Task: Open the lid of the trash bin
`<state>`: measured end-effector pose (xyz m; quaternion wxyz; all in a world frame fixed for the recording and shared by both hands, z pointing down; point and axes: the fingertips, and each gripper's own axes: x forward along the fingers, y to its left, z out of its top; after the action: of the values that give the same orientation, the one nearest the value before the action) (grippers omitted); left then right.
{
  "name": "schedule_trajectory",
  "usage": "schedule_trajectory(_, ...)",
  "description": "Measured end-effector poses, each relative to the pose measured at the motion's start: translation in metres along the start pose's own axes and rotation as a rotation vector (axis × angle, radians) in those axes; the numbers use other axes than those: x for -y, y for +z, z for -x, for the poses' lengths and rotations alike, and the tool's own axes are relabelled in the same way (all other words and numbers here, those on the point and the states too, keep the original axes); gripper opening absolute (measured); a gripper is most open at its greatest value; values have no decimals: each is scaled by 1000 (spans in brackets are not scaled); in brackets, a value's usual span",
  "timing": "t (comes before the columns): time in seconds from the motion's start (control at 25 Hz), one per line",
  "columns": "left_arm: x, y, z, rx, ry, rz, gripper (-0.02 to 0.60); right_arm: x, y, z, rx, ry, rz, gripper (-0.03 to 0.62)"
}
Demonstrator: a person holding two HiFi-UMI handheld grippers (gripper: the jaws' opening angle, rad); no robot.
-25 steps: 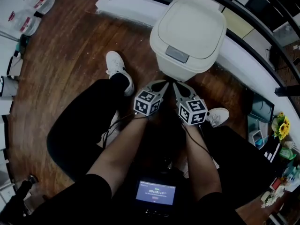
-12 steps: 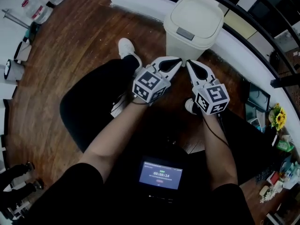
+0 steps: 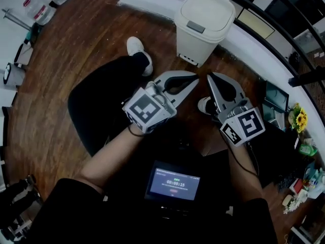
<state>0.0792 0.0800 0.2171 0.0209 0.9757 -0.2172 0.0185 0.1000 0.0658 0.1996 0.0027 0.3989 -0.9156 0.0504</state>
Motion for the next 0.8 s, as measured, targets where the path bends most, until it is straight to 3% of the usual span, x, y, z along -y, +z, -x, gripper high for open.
schedule_trajectory(0.24, 5, -15, -2, 25, -3, 39, 23, -10, -7, 7, 53, -1, -10, 8)
schedule_trajectory(0.6, 14, -11, -7, 40, -28, -30, 23, -11, -8, 12, 68, -9, 12, 8)
schedule_trajectory(0.8, 7, -11, -4, 47, -3, -11, 23, -8, -12, 13, 64, -12, 3, 8)
